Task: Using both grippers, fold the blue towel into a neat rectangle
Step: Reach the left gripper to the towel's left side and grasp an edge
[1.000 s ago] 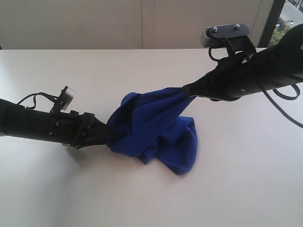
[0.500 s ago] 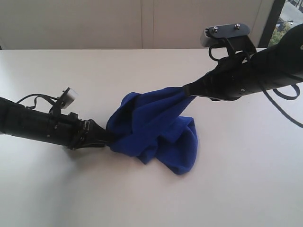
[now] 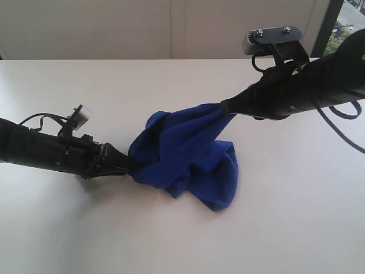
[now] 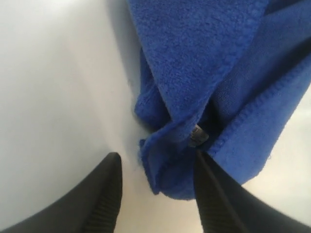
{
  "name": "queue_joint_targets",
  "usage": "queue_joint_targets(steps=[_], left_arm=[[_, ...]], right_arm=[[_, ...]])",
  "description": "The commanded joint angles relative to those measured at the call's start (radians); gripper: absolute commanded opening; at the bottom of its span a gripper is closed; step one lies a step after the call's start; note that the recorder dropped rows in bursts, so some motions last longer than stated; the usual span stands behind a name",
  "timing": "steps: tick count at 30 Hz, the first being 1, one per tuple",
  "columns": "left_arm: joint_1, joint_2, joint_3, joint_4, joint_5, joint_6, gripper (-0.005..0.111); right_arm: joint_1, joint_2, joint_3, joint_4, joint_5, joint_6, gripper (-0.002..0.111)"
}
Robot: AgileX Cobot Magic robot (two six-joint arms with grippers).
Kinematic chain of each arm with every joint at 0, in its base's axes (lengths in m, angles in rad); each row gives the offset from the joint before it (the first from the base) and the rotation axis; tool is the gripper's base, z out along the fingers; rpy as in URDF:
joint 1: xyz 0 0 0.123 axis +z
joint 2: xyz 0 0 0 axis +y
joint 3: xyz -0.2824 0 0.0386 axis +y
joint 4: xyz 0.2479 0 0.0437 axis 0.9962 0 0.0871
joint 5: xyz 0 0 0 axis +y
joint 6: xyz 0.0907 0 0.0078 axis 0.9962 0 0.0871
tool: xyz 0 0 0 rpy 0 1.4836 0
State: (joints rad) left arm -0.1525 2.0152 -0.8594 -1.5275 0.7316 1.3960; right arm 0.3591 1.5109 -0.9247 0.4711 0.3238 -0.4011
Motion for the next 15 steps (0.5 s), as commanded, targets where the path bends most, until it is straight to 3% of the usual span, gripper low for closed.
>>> queue_joint_targets(steps=[1,5,15], left_arm=[[-0.002,0.063,0.02,0.004,-0.051,-0.009,0.051],[-0.002,0.068,0.02,0.003,-0.022,-0.009,0.047],[-0.002,0.068,0.02,0.029,-0.024,-0.004,0.008]], right_arm=[[-0.01,0.0,-0.005,0.0,-0.012,0.006,0.0],[-0.01,0.0,-0.005,0.0,-0.012,0.006,0.0],[-0.01,0.0,-0.005,0.0,-0.016,0.006,0.0]])
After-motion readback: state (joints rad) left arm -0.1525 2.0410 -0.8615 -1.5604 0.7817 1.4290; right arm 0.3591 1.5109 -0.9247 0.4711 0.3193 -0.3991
